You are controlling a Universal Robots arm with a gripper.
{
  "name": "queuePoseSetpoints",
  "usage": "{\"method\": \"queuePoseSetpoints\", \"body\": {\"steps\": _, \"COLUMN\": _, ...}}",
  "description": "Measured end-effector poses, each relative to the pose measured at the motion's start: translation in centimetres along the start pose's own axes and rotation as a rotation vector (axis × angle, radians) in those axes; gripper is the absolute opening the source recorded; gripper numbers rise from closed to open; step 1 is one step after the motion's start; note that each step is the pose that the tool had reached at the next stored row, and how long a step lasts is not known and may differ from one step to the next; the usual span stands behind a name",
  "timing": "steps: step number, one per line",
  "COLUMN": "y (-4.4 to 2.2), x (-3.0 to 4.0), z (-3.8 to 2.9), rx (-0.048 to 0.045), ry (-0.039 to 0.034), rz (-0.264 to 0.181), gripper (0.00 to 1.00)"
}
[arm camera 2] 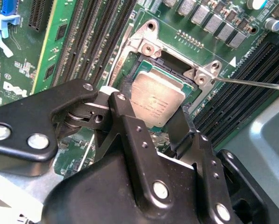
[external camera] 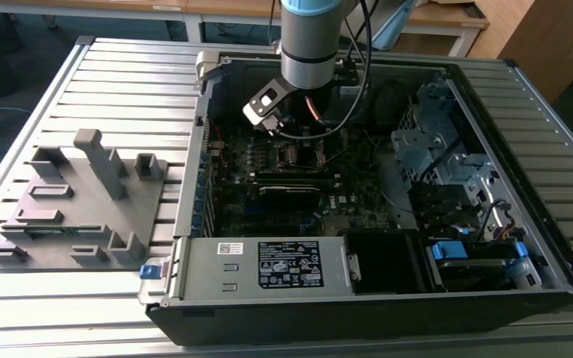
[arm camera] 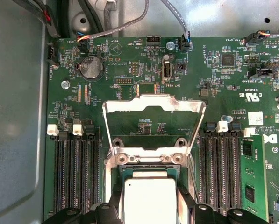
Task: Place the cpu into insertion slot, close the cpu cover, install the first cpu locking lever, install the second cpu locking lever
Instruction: 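Place the cpu into insertion slot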
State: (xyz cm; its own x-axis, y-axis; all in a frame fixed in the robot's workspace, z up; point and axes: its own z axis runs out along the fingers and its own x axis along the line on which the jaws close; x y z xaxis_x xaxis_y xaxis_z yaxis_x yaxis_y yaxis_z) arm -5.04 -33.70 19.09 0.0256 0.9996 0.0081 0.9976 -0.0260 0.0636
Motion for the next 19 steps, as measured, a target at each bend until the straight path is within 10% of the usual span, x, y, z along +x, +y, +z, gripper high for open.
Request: {"method": "queuePoseSetpoints", "body": {"steps": 19, "y": 0.04, "x": 0.01, "z": -0.60, "rx": -0.0002, "ry": 0.0003, "rz": 0.000, "gripper": 0.62}}
